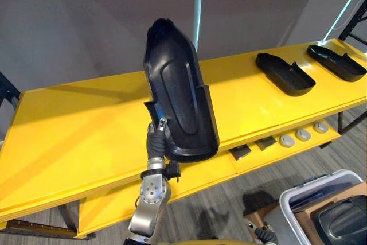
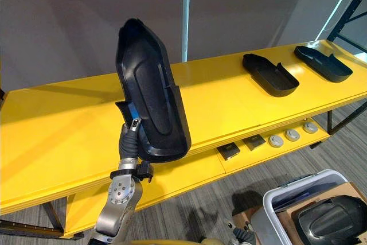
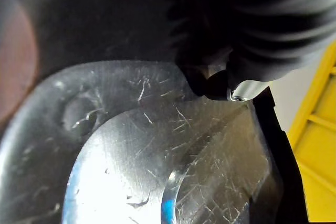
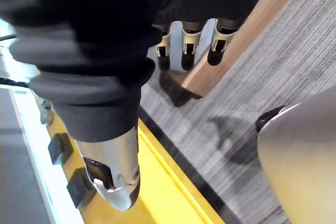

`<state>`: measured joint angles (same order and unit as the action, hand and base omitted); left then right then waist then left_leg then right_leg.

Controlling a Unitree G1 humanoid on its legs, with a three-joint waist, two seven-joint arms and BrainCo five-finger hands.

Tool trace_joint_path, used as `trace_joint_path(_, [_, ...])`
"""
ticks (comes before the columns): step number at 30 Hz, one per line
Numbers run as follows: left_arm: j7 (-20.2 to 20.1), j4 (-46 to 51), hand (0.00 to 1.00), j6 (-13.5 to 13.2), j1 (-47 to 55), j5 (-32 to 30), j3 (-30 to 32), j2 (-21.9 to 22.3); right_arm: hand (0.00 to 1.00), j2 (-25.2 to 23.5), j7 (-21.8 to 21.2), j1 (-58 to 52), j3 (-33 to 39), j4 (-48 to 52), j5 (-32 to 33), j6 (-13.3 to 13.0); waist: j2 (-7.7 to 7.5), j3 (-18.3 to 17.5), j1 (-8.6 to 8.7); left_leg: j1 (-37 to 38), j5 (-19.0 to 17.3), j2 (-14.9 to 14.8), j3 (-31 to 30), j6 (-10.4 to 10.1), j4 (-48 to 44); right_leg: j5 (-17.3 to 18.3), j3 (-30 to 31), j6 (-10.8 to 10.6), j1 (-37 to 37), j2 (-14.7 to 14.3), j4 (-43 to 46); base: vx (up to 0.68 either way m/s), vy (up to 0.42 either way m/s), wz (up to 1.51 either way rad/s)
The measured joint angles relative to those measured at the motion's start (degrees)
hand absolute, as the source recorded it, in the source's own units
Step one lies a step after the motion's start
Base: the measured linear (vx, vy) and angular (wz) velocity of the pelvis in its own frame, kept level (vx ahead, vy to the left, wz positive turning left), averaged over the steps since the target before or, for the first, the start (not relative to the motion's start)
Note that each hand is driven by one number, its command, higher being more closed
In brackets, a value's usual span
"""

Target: Walk over and take plastic housings, then place them on the shelf

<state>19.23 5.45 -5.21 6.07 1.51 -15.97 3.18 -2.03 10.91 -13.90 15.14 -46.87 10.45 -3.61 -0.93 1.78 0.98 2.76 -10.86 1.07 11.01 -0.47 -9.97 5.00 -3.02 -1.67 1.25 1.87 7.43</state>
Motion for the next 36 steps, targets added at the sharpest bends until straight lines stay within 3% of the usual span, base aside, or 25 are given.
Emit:
trace_joint_path(9, [5.1, -15.8, 1.00, 2.0, -14.6, 0.1, 3.9, -1.4, 0.00, 0.3, 0.0, 1.5, 0.8, -1.4, -1.5, 0.0, 0.66, -0.2, 1.73, 1.5, 3.8, -0.9, 0.0, 0.7, 6.7, -4.7, 0.2, 1.3, -0.9, -1.9, -6.0, -0.04, -0.040, -0.03])
trace_joint_path(11, [6.6, -19.7, 1.00, 2.5, -17.5, 0.1, 5.5, -2.2, 0.00, 0.4, 0.0, 2.3, 0.8, -1.9, -2.0, 0.1, 0.67, -0.1, 3.09, 1.2, 5.3, -0.9, -0.1, 0.5, 8.2, -6.1, 0.1, 1.7, -0.6, -2.1, -7.3, -0.12, -0.052, -0.01])
trace_joint_path(18, [10.0, -30.0, 1.00, 3.8, -25.7, 3.2, 9.7, -3.9, 0.00, 0.5, 0.1, 2.8, 0.6, -1.5, -2.1, 0.0, 0.68, 0.4, 4.76, -0.4, 8.6, -1.6, 0.6, -1.7, 12.1, -9.0, 0.8, 2.5, 2.1, -3.2, -9.7, -0.12, -0.063, -0.07])
trace_joint_path(21, [10.5, -32.9, 1.00, 4.1, -28.0, 4.7, 10.3, -4.0, 0.00, 0.8, 0.1, 2.7, 0.5, -1.3, -2.1, 0.1, 0.38, 1.0, 4.89, -0.6, 8.8, -2.2, 1.1, -2.0, 12.3, -9.2, 1.1, 2.7, 2.3, -3.8, -9.9, -0.05, -0.067, -0.09])
trace_joint_path(24, [12.1, -35.4, 1.00, 4.3, -32.2, 5.3, 12.3, -4.6, 0.00, 0.9, 0.1, 2.7, 0.0, -1.2, -2.1, 0.1, 0.20, 1.4, 6.23, -2.4, 9.5, -2.8, 1.8, -3.1, 13.2, -9.5, 0.8, 3.0, 4.5, -4.1, -9.9, 0.01, -0.051, 0.01])
trace_joint_path(31, [13.3, -40.5, 1.00, 4.5, -39.2, 6.6, 14.8, -5.8, 0.00, 1.4, 0.2, 2.3, -0.7, -0.5, -2.1, 0.0, 0.63, 2.0, 6.70, -2.3, 10.3, -3.4, 3.3, -2.7, 13.9, -10.0, 1.7, 3.8, 5.1, -4.9, -10.1, 0.06, 0.000, -0.08])
trace_joint_path(32, [13.5, -41.1, 0.00, 4.5, -40.3, 6.8, 15.5, -5.5, 0.00, 1.5, 0.2, 2.1, -1.0, 0.1, -2.1, 0.0, 0.68, 2.1, 7.01, -2.7, 10.2, -3.4, 3.3, -2.7, 13.8, -10.0, 1.8, 3.8, 5.4, -4.9, -10.1, 0.04, 0.025, -0.01])
trace_joint_path(36, [13.7, -42.9, 0.00, 4.5, -44.2, 6.9, 16.9, -5.6, 0.00, 1.9, 0.2, 2.1, -2.7, 1.7, -2.1, -0.5, 0.65, 2.6, 7.35, -4.4, 10.2, -3.4, 3.3, -2.6, 13.3, -10.0, 2.0, 3.8, 7.1, -4.8, -9.6, 0.00, 0.004, -0.01])
